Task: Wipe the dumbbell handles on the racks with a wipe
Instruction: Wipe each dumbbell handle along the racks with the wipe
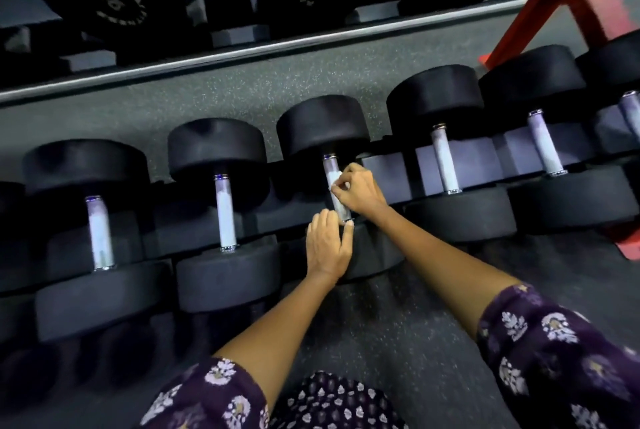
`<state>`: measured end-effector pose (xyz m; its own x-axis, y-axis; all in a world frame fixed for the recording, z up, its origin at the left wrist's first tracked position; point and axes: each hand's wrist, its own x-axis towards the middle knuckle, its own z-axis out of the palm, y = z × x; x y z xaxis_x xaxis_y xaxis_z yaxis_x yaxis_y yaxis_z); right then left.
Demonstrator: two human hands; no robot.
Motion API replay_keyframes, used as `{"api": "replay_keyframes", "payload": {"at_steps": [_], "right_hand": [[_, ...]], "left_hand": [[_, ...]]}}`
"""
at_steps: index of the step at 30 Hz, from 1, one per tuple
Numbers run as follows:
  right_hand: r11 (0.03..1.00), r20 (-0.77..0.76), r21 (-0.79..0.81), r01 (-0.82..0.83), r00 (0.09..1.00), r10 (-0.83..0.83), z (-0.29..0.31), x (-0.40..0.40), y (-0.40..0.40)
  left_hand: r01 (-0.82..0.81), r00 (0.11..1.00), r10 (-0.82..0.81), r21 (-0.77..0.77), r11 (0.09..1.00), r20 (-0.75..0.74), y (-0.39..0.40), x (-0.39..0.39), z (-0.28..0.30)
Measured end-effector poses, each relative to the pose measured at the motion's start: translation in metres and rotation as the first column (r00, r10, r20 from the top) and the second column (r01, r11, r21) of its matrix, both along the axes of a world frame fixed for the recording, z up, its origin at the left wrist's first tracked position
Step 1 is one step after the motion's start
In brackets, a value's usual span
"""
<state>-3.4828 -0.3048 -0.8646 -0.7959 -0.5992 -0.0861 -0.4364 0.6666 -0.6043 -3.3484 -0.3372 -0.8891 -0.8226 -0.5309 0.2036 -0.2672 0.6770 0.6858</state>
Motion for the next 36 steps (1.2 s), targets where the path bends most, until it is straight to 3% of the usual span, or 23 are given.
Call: {"api": "replay_keyframes", "payload": {"at_steps": [4,7,11,13,15,17,21,27,32,36], "right_hand": [[0.999,-0.004,0.037,-0.01,1.0,0.011,0.005,-0.015,-0.011],[0.999,-0.031,0.036,-0.003,0.999,0.004,0.002,-0.012,-0.011],[0.98,-0.047,0.121,-0.161,0.985,0.167,-0.007,-0.008,0.0],[0.985,-0.041,0.09,-0.149,0.987,0.153,-0.007,-0.019,-0.004],[0.997,-0.039,0.019,-0.08,0.996,0.081,-0.006,-0.025,-0.012],[0.995,-0.087,0.046,-0.088,0.992,0.092,-0.006,-0.021,-0.013],[0.958,-0.068,0.159,-0.24,0.965,0.253,-0.01,-0.01,0.001],[1.0,0.018,-0.01,-0.03,0.999,0.03,-0.002,-0.035,-0.019],[0.972,0.003,0.123,-0.2,0.98,0.201,-0.011,-0.011,0.003],[0.995,0.016,0.069,-0.065,0.998,0.064,0.002,-0.029,-0.017]], "left_hand": [[-0.05,0.998,0.052,0.112,0.992,-0.019,-0.006,-0.008,0.003],[-0.035,0.999,0.037,0.109,0.993,-0.017,-0.007,-0.006,-0.001],[-0.028,0.999,0.03,0.073,0.997,-0.023,-0.007,-0.006,-0.003],[-0.06,0.998,0.061,0.073,0.996,-0.017,-0.006,-0.006,-0.007],[-0.173,0.985,0.171,0.106,0.979,0.031,-0.006,-0.005,-0.013],[-0.266,0.962,0.248,0.18,0.947,0.117,-0.006,-0.006,-0.012],[-0.211,0.972,0.18,0.224,0.951,0.153,-0.007,-0.006,-0.01],[-0.221,0.971,0.186,0.268,0.938,0.151,-0.007,-0.007,-0.007],[-0.196,0.976,0.163,0.268,0.943,0.141,-0.009,-0.007,-0.01],[-0.188,0.978,0.158,0.257,0.948,0.134,-0.009,-0.007,-0.01]]}}
